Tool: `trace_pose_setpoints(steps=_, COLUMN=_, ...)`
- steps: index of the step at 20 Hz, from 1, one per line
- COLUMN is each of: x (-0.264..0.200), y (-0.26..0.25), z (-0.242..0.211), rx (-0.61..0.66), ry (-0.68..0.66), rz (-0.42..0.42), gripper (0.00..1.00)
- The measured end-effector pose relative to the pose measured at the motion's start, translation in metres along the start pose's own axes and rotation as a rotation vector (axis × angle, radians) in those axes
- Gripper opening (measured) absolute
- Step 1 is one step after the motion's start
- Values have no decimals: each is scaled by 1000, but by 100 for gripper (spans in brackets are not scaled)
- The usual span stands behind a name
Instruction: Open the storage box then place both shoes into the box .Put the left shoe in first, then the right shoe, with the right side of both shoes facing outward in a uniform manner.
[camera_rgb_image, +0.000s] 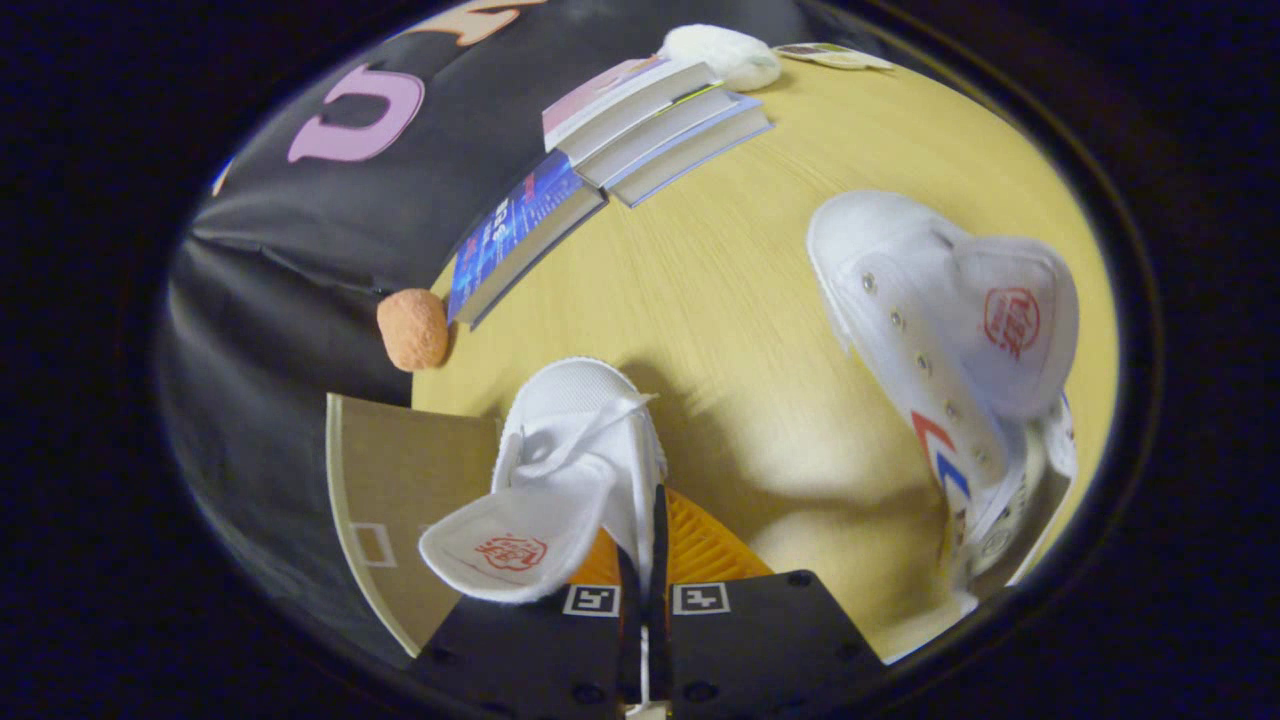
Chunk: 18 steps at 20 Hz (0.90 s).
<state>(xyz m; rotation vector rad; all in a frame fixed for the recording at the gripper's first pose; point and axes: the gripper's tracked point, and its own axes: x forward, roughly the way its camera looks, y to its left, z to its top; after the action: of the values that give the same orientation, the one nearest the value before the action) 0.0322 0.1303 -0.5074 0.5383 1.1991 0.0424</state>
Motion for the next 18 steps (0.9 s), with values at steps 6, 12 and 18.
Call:
trace_pose_setpoints(steps=6, x=-55, y=59, z=5, rx=194, ry=-99, rz=113, gripper=5)
trace_pose_setpoints(steps=12, x=-127, y=135, z=17, rx=225, ry=-254, rz=248, gripper=5)
trace_pose_setpoints(steps=18, x=-132, y=219, z=-10, rx=180, ry=-267, rz=332, gripper=5)
